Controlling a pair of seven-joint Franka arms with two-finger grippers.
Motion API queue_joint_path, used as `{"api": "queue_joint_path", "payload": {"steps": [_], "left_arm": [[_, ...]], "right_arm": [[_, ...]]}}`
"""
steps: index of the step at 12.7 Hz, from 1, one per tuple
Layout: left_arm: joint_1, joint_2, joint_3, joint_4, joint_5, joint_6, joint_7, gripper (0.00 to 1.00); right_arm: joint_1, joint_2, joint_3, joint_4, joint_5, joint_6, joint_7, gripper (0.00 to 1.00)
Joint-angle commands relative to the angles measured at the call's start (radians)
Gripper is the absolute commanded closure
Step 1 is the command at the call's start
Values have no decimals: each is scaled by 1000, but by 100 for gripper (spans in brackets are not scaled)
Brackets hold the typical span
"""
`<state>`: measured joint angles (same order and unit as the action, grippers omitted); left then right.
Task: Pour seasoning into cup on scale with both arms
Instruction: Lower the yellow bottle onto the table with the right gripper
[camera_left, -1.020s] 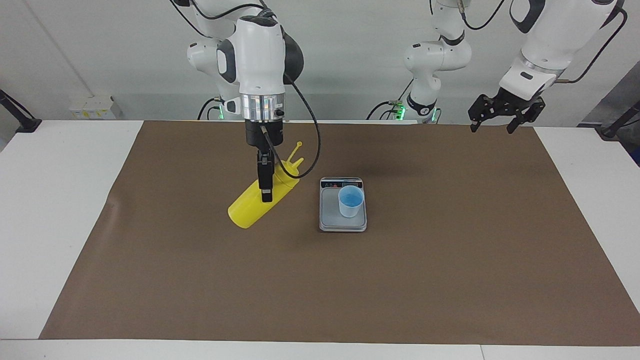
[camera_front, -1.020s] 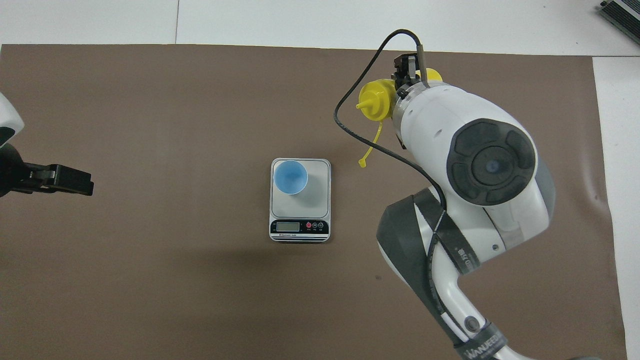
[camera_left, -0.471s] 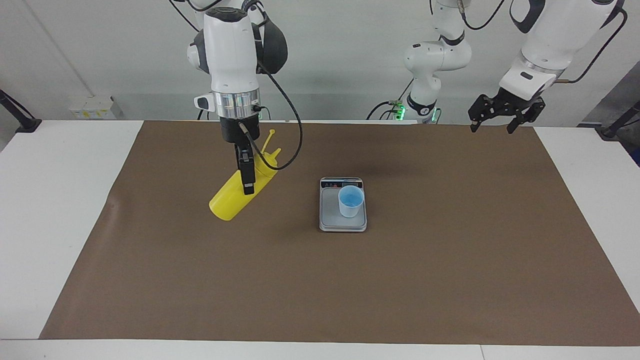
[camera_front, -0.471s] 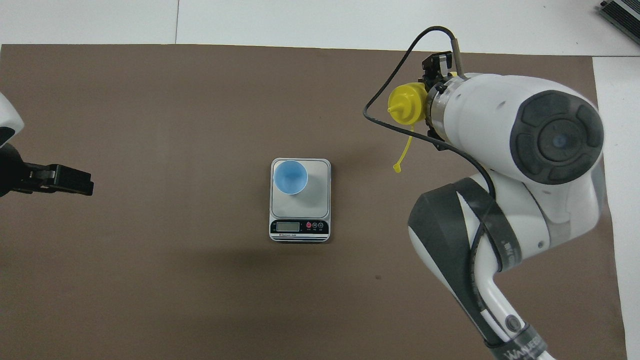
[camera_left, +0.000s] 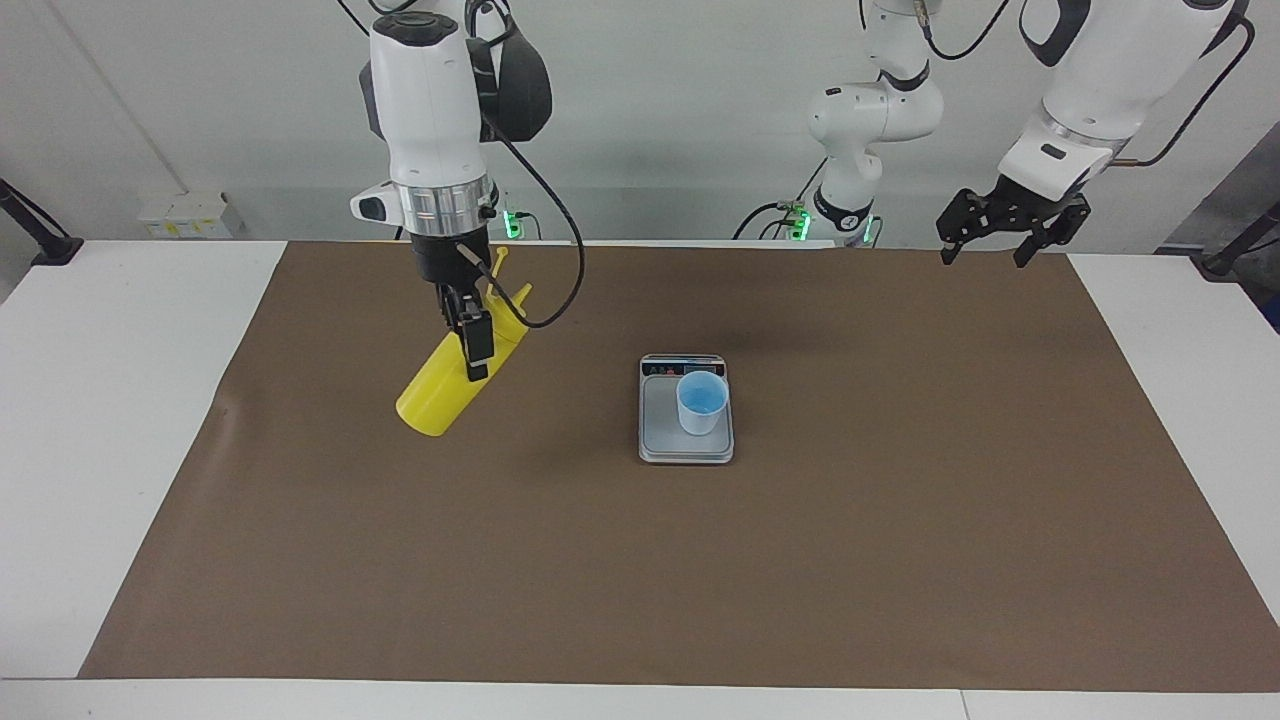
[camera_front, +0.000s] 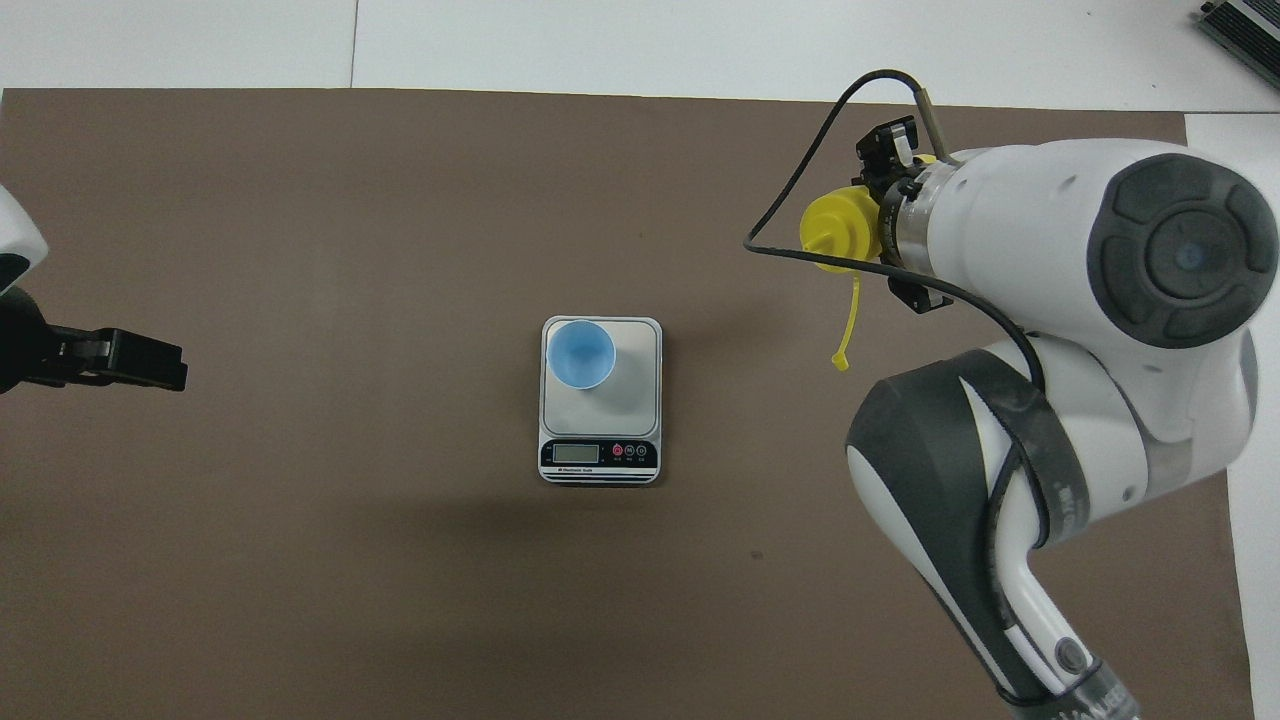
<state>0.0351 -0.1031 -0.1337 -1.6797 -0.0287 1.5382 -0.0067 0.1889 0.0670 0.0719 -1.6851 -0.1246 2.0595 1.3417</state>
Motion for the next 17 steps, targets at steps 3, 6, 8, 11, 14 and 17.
{"api": "queue_joint_path", "payload": {"steps": [3, 6, 8, 11, 14, 17], "left_arm": [[3, -20, 0, -18, -8, 0, -10, 0], [3, -20, 2, -18, -8, 0, -10, 0], [3, -20, 0, -17, -8, 0, -10, 0], [3, -20, 2, -18, -8, 0, -10, 0], [3, -20, 2, -18, -8, 0, -10, 0], [3, -20, 2, -18, -8, 0, -10, 0]], "right_arm": [[-64, -61, 11, -28, 77, -87, -218, 100], [-124, -73, 9, -27, 144, -171, -482, 100], [-164, -79, 8, -30, 181, -202, -657, 100], [-193, -81, 6, -36, 180, -232, -843, 100], [-213, -79, 5, -79, 174, -255, -1030, 100], [-223, -49, 3, -84, 155, -268, -1142, 100]]}}
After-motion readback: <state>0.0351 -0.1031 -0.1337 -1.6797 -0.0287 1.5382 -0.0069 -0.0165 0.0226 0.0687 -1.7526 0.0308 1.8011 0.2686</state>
